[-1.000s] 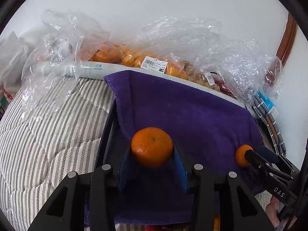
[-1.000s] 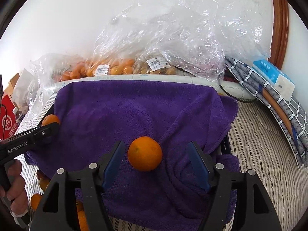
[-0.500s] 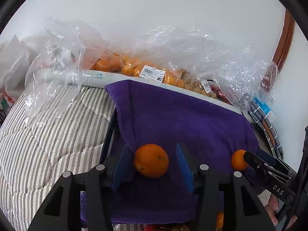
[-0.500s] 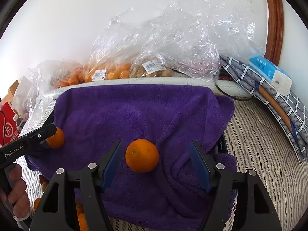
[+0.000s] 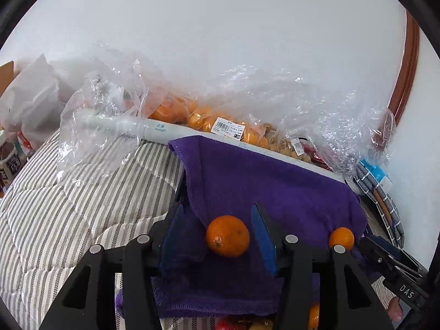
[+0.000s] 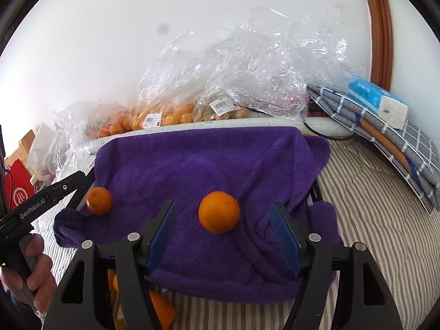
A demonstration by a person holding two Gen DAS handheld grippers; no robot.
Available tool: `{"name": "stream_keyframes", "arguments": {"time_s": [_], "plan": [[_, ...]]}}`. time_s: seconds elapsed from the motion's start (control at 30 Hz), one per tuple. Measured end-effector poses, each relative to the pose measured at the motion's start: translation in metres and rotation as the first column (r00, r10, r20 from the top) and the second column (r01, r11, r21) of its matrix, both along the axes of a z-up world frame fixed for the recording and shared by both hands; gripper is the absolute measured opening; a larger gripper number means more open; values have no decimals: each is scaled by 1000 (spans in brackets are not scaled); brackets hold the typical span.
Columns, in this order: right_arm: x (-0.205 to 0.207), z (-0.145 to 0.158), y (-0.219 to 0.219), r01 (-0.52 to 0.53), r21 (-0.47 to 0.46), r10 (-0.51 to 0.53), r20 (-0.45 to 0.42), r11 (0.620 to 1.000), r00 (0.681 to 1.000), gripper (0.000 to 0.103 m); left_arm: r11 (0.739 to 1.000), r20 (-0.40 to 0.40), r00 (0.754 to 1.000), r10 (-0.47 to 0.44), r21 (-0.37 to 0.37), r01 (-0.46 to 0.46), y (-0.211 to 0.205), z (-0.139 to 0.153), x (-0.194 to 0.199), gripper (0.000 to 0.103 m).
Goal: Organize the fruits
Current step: 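Lower both oranges onto the purple towel and open both grippers, then close right gripper on another large orange in the fruit row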
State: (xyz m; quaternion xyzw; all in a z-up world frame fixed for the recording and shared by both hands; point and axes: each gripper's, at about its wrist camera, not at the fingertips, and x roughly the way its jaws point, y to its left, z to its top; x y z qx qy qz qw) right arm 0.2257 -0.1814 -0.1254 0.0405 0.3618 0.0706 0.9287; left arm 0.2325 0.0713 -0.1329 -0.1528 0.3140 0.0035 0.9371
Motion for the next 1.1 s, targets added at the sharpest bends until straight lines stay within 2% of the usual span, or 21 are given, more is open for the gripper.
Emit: {"name": "stream_keyframes", "arguments": {"time_s": [0.17, 0.33, 0.53, 0.63, 0.8, 0.9, 1.1], "plan": [[-26, 4, -2, 4, 25, -3, -14, 1000, 1000, 70, 1000, 32, 999, -6, 10, 6, -2, 5, -15, 49], [-49, 11, 0, -6, 11, 7, -19, 1000, 1000, 70, 1000, 19, 1000, -9, 27, 9, 5, 1, -38, 54], [-72, 5, 9, -10, 22, 11, -47, 1000, 999, 70, 1000, 3, 1000, 4, 16, -4, 21, -3, -70, 55], [-80, -4, 14, -23, 26, 25, -71, 999, 997, 64, 1000, -2, 1000, -2, 21, 2, 23, -5, -83, 57], [-89, -14, 26, -76, 48, 81, -103, 996, 991, 55, 999, -6, 1000, -20, 39, 20, 21, -7, -93, 59], [-90, -17, 34, -109, 34, 112, -103, 993, 988, 55, 999, -14, 1000, -17, 48, 17, 20, -8, -92, 59], [-78, -27, 47, -139, -12, 136, -142, 990, 980, 54, 1000, -45, 999, -8, 7, 9, 27, -12, -87, 59]]}}
